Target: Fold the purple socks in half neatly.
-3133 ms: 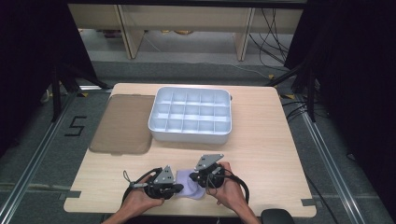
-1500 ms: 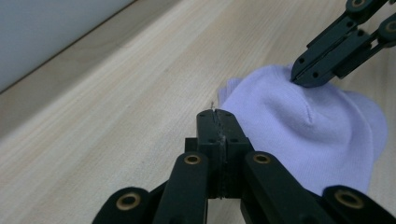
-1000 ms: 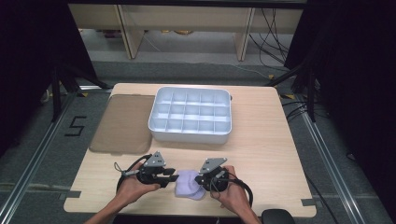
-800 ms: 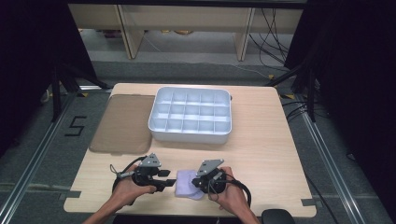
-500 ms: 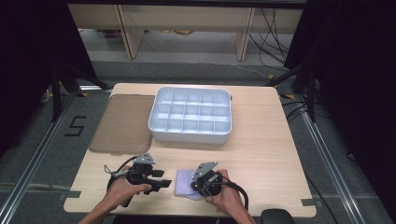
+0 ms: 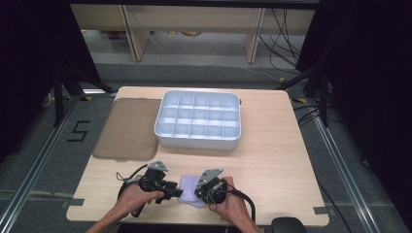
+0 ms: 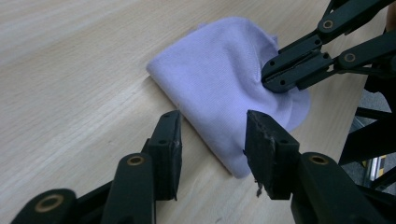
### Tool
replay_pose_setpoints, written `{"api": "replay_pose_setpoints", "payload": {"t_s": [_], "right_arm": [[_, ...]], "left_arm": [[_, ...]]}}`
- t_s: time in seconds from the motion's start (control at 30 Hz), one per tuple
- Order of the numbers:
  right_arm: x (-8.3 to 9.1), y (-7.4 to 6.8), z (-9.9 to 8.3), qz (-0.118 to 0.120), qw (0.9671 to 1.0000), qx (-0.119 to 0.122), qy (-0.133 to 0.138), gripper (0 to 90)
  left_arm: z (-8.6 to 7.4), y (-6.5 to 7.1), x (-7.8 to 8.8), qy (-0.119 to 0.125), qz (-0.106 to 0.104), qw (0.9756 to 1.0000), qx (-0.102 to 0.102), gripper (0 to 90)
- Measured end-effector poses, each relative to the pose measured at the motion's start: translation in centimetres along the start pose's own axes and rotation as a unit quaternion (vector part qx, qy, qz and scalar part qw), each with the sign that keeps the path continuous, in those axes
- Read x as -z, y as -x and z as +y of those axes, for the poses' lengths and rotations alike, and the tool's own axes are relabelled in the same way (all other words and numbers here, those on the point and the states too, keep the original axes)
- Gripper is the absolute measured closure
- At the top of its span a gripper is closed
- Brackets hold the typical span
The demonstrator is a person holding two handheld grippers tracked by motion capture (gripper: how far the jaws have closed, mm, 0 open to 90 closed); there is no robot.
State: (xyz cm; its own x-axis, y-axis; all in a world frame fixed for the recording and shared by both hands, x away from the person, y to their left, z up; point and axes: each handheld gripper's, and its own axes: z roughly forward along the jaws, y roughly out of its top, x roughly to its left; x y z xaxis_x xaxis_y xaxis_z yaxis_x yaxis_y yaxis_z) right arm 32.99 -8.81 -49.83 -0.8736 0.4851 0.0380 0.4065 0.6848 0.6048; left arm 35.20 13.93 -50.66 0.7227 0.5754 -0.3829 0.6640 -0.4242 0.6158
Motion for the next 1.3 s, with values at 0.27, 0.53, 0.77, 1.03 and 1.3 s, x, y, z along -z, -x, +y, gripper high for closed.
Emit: {"api": "replay_pose_setpoints", "payload": {"t_s": [0.27,0.53,0.77,1.03,1.3], "right_arm": [[0.0,0.0,-0.1,0.001,1.0000,0.001,0.001,87.7],[0.1,0.1,0.0,0.003,0.9997,0.008,0.021,87.0],[-0.5,-1.4,1.1,0.036,0.9982,0.027,0.040,88.5],[0.1,0.1,1.6,0.027,0.9979,0.015,0.057,88.9],[-1.6,3.0,2.4,-0.015,0.9991,0.024,0.032,89.8]], "left_arm": [[0.2,0.0,-1.0,0.009,0.011,0.9998,-0.017,69.6],[0.4,1.0,-0.5,0.038,0.026,0.9973,-0.057,84.2],[0.5,1.3,-0.1,0.037,0.034,0.9964,-0.068,84.2],[0.5,1.2,0.0,0.035,0.042,0.9953,-0.080,84.1],[0.6,1.7,0.1,0.029,0.057,0.9931,-0.099,84.2]]}}
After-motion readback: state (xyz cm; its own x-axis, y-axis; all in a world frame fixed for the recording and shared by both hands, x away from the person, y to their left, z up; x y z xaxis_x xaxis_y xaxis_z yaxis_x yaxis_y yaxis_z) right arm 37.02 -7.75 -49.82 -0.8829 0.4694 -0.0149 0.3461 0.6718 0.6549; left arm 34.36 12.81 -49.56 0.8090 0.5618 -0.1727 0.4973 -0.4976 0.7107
